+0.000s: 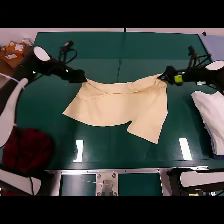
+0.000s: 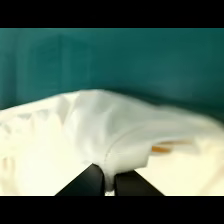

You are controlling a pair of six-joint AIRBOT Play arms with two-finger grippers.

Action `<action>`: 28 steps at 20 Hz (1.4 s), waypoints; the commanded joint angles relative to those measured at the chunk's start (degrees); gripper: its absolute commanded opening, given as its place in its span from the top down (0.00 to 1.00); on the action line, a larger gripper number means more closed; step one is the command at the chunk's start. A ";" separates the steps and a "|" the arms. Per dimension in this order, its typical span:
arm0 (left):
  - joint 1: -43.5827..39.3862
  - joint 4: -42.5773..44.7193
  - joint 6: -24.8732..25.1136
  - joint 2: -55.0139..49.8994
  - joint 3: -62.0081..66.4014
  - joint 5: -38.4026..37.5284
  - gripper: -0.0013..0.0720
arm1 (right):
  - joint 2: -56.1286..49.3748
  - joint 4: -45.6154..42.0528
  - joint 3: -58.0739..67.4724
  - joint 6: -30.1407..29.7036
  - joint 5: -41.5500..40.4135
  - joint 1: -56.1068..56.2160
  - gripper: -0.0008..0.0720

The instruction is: Fold the shirts.

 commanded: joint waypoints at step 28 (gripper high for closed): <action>16.61 -4.66 1.29 -0.96 -24.96 -7.23 0.40 | 4.39 -8.31 -26.91 -1.95 1.92 -11.69 0.51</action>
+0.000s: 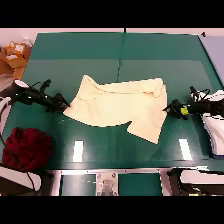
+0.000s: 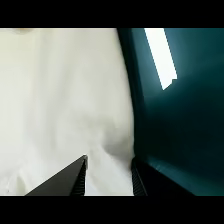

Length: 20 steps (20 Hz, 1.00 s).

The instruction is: Fold the shirts.

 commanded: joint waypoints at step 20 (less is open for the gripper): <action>-2.95 0.28 -0.61 15.80 15.28 -6.36 0.96 | 13.94 7.98 19.02 -2.34 6.08 1.73 0.97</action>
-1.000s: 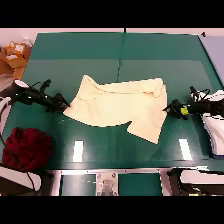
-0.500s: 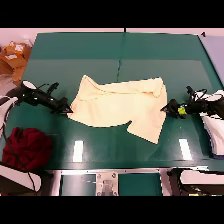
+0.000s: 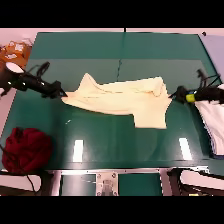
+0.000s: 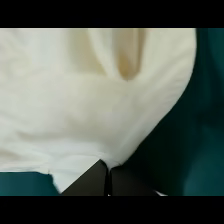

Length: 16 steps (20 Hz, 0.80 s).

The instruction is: Fold the shirts.

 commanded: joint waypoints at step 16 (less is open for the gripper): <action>0.07 8.94 -9.09 46.07 41.62 3.69 0.95 | 43.21 -4.00 42.95 10.27 -12.59 -3.15 0.96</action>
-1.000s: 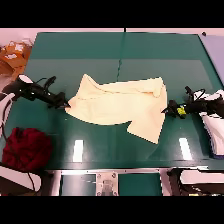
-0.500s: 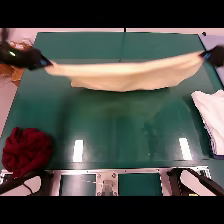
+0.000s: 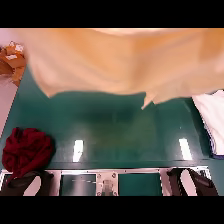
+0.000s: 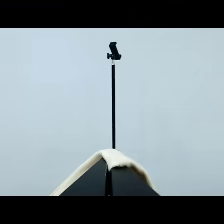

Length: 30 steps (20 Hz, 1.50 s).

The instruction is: Fold the shirts.

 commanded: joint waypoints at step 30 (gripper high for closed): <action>-8.00 -3.10 2.95 -50.60 -26.05 31.45 0.96 | -71.41 8.11 0.55 -8.59 -9.22 12.76 0.96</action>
